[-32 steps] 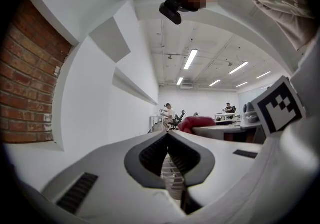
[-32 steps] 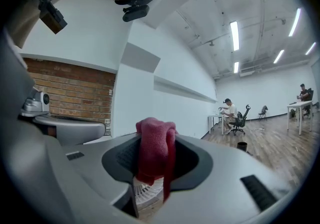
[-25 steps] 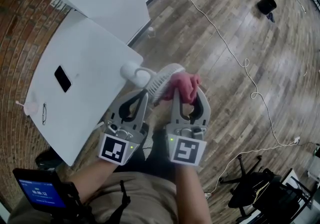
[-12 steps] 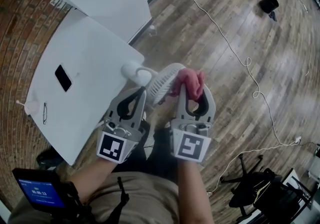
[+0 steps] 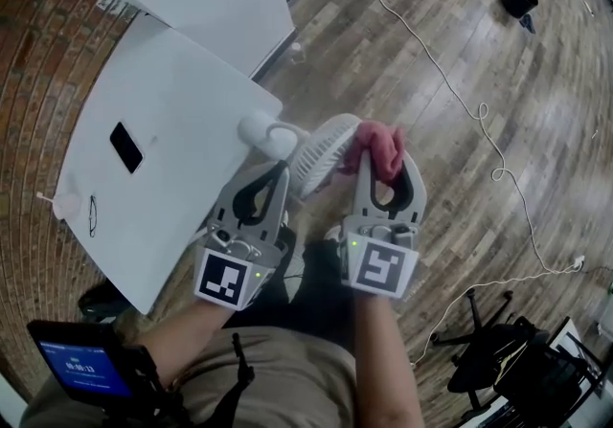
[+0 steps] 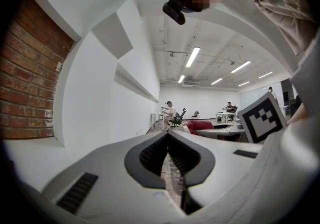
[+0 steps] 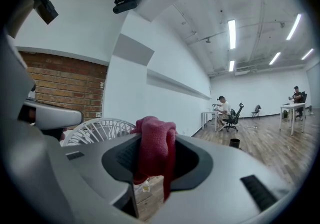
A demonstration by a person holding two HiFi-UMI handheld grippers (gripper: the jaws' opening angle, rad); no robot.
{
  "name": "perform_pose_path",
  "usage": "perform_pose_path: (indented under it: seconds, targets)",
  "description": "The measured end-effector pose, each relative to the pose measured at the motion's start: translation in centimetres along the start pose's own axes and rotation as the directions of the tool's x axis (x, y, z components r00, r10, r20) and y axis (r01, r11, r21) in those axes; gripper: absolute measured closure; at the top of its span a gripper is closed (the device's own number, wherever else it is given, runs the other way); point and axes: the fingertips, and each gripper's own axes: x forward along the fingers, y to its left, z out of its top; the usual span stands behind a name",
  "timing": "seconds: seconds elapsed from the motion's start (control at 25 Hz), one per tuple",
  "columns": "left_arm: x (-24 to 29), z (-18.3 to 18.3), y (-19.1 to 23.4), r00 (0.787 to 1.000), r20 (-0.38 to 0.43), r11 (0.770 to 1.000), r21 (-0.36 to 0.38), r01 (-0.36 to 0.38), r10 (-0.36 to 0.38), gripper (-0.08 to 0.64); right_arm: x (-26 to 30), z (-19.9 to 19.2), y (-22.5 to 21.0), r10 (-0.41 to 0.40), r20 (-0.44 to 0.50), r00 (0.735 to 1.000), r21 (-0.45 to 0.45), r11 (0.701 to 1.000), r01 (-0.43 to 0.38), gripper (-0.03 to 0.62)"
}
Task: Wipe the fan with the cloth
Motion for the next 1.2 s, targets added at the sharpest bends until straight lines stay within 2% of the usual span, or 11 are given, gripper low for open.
perform_pose_path:
  seconds: [0.36, 0.8, 1.2]
  targets:
    - [-0.1, -0.3, -0.1, 1.0, -0.018, 1.0, -0.013, 0.004, -0.004, 0.558, 0.2, -1.2, -1.2, -0.066, -0.022, 0.998, 0.003, 0.998, 0.066, 0.425]
    - [-0.6, -1.0, -0.3, 0.999, -0.04, 1.0, -0.023, 0.018, -0.019, 0.558, 0.0, -3.7, -0.9, -0.058, -0.084, 0.995, 0.011, 0.998, 0.059, 0.425]
    - [-0.8, -1.3, -0.3, 0.998, -0.049, 0.999, -0.035, 0.026, -0.028, 0.558, -0.3, -6.0, -1.2, -0.105, -0.127, 0.986, 0.061, 0.992, 0.114, 0.425]
